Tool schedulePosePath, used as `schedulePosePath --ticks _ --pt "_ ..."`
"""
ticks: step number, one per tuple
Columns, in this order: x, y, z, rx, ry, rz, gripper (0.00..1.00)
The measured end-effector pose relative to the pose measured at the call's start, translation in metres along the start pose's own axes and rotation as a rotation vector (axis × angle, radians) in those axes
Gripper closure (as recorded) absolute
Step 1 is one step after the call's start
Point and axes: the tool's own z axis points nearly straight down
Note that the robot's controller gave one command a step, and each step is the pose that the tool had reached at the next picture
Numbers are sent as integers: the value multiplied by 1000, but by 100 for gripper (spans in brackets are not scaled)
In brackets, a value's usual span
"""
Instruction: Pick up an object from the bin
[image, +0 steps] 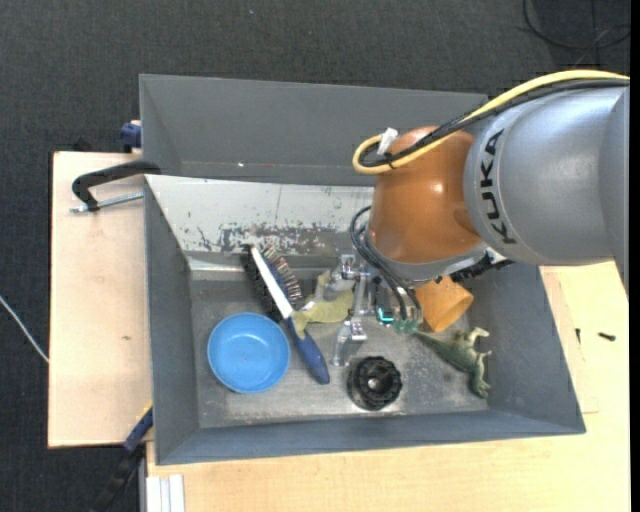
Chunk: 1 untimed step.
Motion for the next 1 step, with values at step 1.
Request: schedulePosePath --ticks 1 --pt "42 -18 75 -2 -12 85 0"
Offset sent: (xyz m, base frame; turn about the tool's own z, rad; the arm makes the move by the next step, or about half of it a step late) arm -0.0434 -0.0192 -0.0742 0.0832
